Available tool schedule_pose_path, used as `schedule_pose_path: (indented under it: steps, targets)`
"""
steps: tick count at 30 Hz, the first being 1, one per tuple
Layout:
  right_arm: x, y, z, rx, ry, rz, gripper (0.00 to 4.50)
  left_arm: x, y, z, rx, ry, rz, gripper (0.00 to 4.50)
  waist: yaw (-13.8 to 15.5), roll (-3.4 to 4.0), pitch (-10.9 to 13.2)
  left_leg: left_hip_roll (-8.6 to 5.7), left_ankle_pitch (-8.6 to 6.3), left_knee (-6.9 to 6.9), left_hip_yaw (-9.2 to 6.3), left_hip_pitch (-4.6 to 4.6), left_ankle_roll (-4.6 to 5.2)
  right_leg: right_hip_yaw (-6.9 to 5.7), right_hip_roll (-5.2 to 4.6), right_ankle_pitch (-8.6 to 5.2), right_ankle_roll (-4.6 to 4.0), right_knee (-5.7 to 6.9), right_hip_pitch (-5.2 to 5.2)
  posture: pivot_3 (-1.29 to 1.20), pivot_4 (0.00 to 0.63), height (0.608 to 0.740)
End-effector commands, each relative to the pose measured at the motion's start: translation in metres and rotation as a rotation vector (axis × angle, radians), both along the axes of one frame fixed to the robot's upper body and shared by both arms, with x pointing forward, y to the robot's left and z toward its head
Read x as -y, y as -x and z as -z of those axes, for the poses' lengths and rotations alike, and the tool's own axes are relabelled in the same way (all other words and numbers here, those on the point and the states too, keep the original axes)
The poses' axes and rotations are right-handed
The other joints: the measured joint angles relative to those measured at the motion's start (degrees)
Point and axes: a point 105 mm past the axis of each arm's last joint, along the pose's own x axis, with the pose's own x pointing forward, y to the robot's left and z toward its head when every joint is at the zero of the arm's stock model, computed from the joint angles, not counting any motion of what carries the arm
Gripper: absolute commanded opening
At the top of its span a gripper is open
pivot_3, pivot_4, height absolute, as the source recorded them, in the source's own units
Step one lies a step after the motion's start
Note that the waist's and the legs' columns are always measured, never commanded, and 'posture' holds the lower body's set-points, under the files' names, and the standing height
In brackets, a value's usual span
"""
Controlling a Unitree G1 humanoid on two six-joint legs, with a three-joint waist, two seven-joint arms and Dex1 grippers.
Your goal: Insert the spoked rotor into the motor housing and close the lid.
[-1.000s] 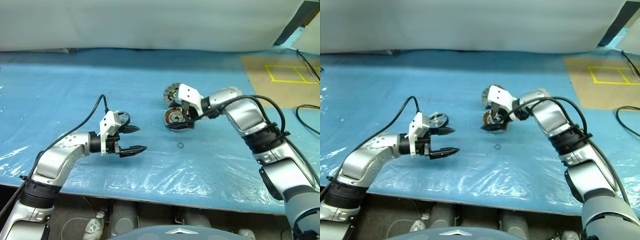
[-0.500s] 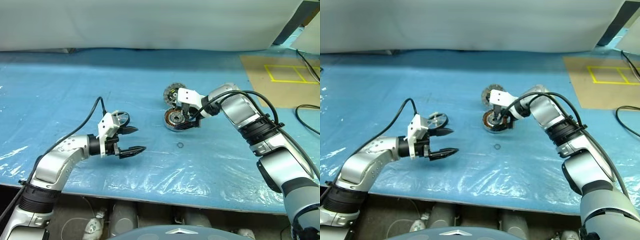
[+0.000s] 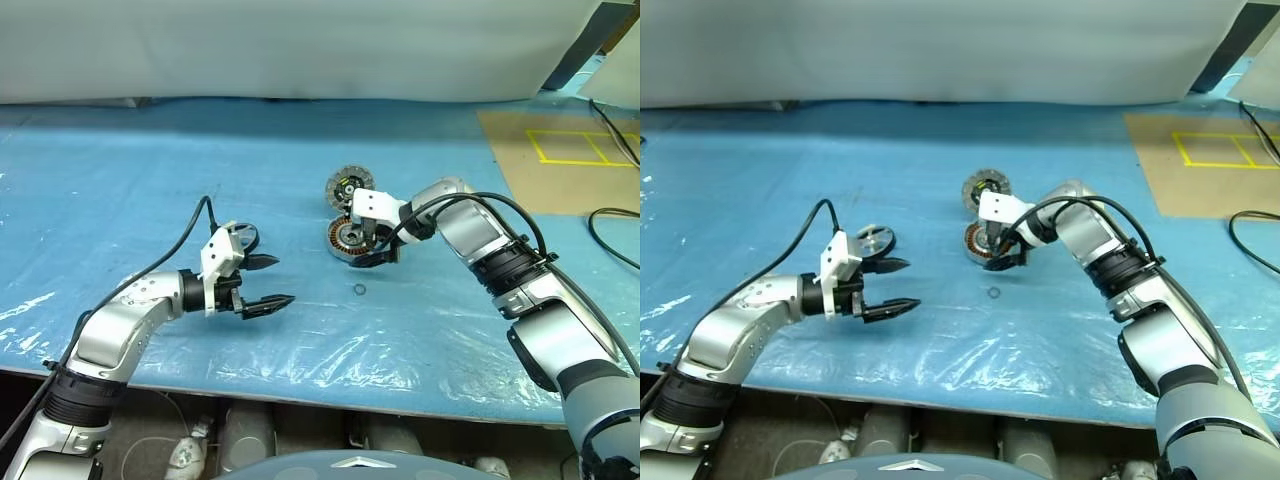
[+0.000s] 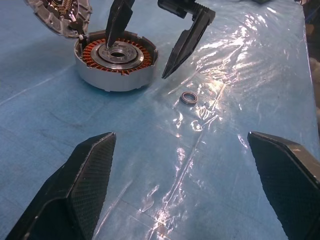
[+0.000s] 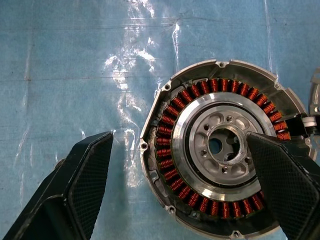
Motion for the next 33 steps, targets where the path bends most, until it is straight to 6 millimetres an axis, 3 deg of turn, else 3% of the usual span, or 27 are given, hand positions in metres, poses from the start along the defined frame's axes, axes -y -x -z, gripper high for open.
schedule_pose_path:
  steps: [1, 8, 19, 23, 27, 33]
  targets:
    - [-0.005, 0.010, 0.005, -0.024, 0.012, -0.050, 4.50, 0.002, 0.000, -0.004, 0.030, 0.003, 0.010, 4.46, 0.0, 0.00, 0.0, 0.01, 0.00, 0.00, 0.00, 0.00, 0.00, 0.00, 0.00, 0.00, 0.00, 0.00, 0.00, 0.00, 0.150, 0.740]
    - [-0.002, 0.005, -0.006, 0.011, 0.012, -0.039, 4.50, 0.004, 0.000, -0.002, 0.028, 0.005, 0.012, 4.46, 0.0, 0.00, 0.0, 0.03, 0.00, 0.00, 0.02, -0.02, 0.01, 0.01, 0.01, 0.00, 0.00, 0.00, -0.03, 0.00, 0.150, 0.740]
    - [0.002, -0.003, 0.023, 0.013, 0.083, 0.013, 4.50, 0.008, -0.001, 0.002, 0.032, 0.005, 0.023, 4.46, -0.2, -0.05, 0.0, 0.07, -0.03, 0.01, 0.09, 0.26, 0.01, 0.06, 0.01, 0.03, -0.05, 0.01, 0.18, 0.00, 0.150, 0.740]
    - [-0.002, -0.005, 0.021, 0.031, 0.084, -0.008, 3.60, 0.010, 0.000, 0.001, 0.034, 0.011, 0.024, 4.50, -0.2, -0.05, 0.0, 0.13, -0.06, 0.00, 0.19, 0.55, 0.03, 0.11, 0.01, 0.07, -0.10, 0.05, 0.41, 0.00, 0.150, 0.740]
    - [-0.005, -0.001, 0.020, 0.054, 0.103, -0.057, 2.22, 0.012, 0.000, 0.001, 0.037, 0.019, 0.020, 4.50, -0.1, -0.09, -0.1, 0.16, -0.05, 0.00, 0.26, 0.57, 0.02, 0.12, 0.01, 0.07, -0.11, -0.01, 0.45, 0.00, 0.150, 0.740]
    - [-0.023, 0.000, -0.004, 0.081, 0.043, -0.075, 2.07, 0.014, -0.003, -0.004, 0.046, 0.048, 0.009, 4.50, -0.5, -0.14, -0.1, 0.25, -0.04, -0.04, 0.42, 0.52, 0.02, 0.23, 0.09, 0.07, -0.11, -0.04, 0.31, 0.00, 0.150, 0.740]
